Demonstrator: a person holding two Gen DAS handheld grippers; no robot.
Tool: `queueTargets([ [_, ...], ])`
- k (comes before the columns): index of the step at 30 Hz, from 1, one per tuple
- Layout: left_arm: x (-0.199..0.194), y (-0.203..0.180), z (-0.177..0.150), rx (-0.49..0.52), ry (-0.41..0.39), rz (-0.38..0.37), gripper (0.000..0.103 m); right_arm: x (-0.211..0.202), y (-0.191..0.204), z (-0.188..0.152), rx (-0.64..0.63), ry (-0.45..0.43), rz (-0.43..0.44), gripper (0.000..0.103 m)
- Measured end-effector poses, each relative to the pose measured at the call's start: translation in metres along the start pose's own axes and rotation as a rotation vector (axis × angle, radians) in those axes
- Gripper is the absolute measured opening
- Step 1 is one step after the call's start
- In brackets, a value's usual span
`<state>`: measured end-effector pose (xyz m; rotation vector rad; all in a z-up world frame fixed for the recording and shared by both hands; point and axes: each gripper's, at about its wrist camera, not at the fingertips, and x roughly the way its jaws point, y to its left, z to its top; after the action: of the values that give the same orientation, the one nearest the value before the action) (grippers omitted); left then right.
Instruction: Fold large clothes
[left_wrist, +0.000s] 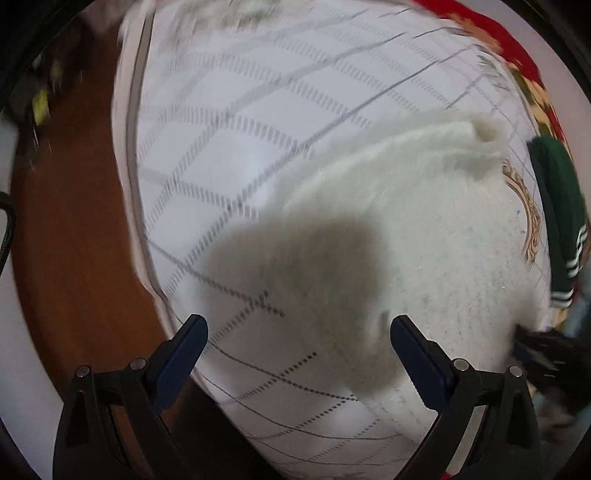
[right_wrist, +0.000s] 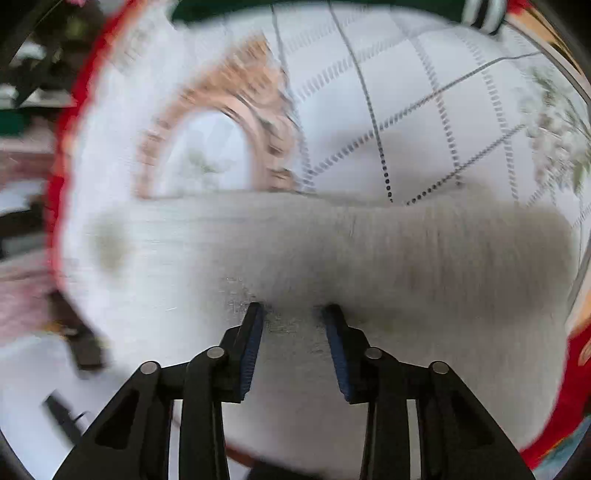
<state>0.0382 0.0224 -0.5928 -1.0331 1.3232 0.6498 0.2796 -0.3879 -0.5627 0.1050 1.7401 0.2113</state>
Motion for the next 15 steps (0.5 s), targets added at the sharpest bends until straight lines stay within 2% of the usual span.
queueTargets([
  [1,0.006,0.003,0.002,-0.03,0.015,-0.043,0.101,0.013,-0.003,0.006,0.0,-0.005,0.005,0.035],
  [3,0.016,0.005,0.009,-0.088,0.008,-0.116,0.101,0.005,0.006,0.008,-0.008,0.006,-0.031,0.038],
  [5,0.022,-0.001,0.016,-0.1,-0.011,-0.127,0.099,-0.008,0.015,0.004,-0.062,0.021,-0.063,0.039],
  [7,0.024,-0.013,0.025,-0.089,-0.069,-0.125,0.094,-0.017,0.012,-0.005,-0.079,0.016,-0.045,0.04],
  [8,0.024,-0.019,0.028,-0.082,-0.098,-0.095,0.083,-0.022,0.009,-0.011,-0.081,0.016,-0.03,0.04],
  [10,0.02,-0.024,0.03,-0.076,-0.17,-0.065,0.056,-0.033,0.002,-0.021,-0.063,0.025,0.016,0.04],
  [11,0.017,-0.024,0.032,-0.066,-0.202,-0.064,0.032,-0.041,-0.005,-0.028,-0.041,0.025,0.049,0.04],
  [12,0.011,-0.023,0.035,-0.049,-0.227,-0.08,0.025,-0.046,-0.008,-0.029,-0.027,0.02,0.065,0.04],
  [15,-0.006,-0.019,0.032,-0.033,-0.266,-0.097,0.018,-0.052,-0.022,-0.048,0.0,0.01,0.067,0.04],
])
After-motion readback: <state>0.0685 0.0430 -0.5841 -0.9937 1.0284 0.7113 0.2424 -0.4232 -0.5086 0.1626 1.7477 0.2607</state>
